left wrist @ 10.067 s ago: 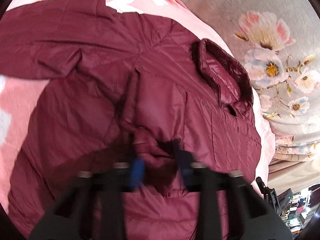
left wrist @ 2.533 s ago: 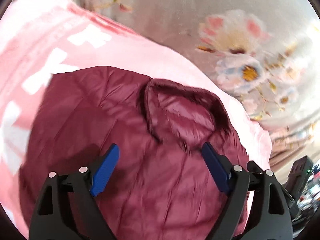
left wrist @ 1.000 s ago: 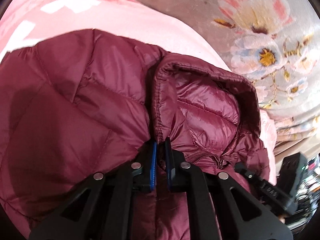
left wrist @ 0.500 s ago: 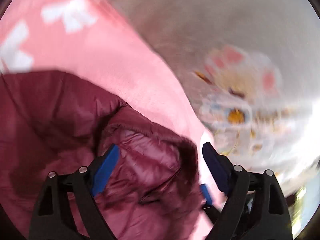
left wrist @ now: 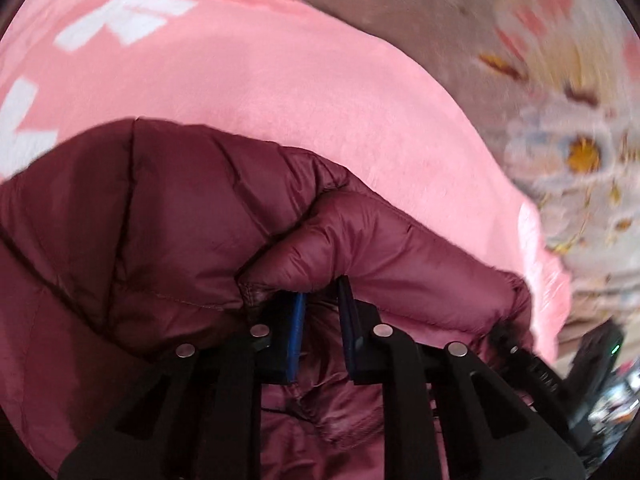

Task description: Fold large clothes

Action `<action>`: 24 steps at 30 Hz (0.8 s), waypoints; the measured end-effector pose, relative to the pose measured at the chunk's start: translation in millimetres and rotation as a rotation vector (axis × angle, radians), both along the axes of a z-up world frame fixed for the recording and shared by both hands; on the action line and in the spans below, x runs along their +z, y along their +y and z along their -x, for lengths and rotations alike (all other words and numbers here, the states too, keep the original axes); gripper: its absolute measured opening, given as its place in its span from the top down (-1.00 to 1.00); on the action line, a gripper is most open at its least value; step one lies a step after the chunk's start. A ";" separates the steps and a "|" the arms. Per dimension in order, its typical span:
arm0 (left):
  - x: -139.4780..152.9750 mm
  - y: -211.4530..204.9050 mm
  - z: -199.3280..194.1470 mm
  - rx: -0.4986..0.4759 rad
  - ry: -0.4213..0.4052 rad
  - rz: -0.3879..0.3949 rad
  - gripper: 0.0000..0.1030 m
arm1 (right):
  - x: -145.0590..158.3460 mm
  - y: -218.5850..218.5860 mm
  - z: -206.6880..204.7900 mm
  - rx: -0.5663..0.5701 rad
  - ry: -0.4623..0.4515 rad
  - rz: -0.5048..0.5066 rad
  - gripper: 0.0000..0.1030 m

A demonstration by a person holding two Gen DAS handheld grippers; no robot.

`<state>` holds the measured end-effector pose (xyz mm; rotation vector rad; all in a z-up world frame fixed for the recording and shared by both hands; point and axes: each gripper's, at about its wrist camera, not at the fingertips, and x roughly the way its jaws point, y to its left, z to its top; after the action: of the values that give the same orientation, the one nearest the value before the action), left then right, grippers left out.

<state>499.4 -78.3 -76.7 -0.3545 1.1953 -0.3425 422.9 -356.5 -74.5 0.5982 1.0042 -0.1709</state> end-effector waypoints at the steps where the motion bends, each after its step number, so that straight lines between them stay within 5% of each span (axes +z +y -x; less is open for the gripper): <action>1: -0.1 -2.7 1.5 -0.014 -0.023 -0.020 0.68 | -0.2 3.0 -0.7 0.011 0.001 0.022 1.00; 14: 0.3 -27.6 30.3 -0.079 -0.290 -0.229 0.69 | -7.0 42.5 -4.5 0.079 -0.038 0.372 1.00; 24: -1.2 -28.1 31.3 -0.078 -0.316 -0.247 0.68 | -7.4 43.2 -4.9 0.076 -0.049 0.383 1.00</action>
<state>468.2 -106.4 -77.9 -0.0359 0.9284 -0.3019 427.7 -313.3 -82.0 0.2141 0.9148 -0.2727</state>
